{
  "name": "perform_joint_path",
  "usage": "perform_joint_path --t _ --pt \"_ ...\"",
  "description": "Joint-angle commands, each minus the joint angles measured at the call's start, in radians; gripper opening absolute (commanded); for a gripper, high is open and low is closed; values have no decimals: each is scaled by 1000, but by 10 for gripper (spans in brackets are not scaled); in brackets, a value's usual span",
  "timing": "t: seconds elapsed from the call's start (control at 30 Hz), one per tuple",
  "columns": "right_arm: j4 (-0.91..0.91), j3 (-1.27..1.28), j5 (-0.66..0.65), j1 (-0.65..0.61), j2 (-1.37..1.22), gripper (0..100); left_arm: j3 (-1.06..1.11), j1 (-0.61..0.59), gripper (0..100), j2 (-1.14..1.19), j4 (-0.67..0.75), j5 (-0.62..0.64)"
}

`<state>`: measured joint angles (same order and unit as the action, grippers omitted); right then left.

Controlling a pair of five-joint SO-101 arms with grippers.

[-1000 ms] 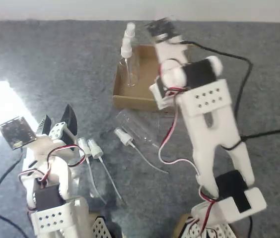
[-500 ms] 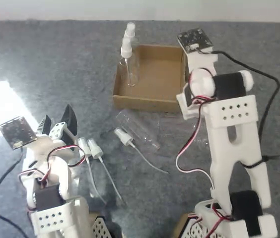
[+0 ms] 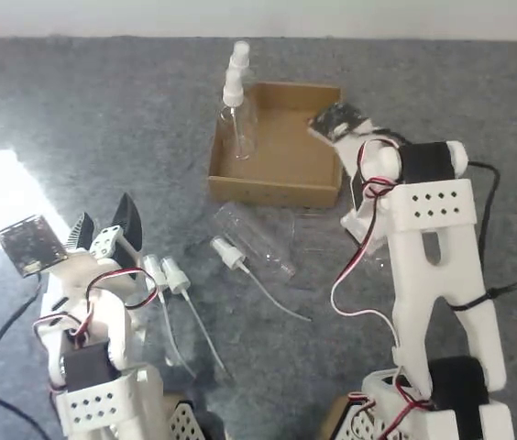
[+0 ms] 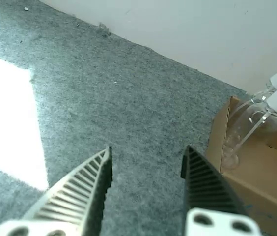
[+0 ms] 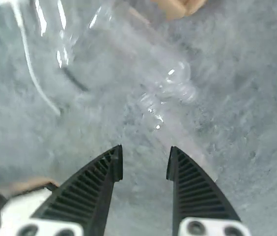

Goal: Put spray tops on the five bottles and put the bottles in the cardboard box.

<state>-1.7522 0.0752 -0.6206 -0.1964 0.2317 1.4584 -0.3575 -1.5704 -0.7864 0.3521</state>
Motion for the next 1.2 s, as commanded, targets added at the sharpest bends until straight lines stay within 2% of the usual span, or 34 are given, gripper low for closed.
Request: perform_joint_path --t 0.0,0.2,0.37,0.43,0.63,1.17 --pt "-30 12 -147 12 42 135 1 -5 221 -12 34 -6" --pt "-28 77 -245 12 39 150 1 -5 221 -12 34 -6" --pt "-19 129 -288 30 39 302 1 -5 221 -12 34 -6" --pt "24 143 -290 50 39 325 1 -5 221 -12 34 -6" --pt "139 245 -393 99 39 325 1 -5 221 -12 34 -6" --pt "389 470 -400 110 39 325 1 -5 221 -12 35 -8"
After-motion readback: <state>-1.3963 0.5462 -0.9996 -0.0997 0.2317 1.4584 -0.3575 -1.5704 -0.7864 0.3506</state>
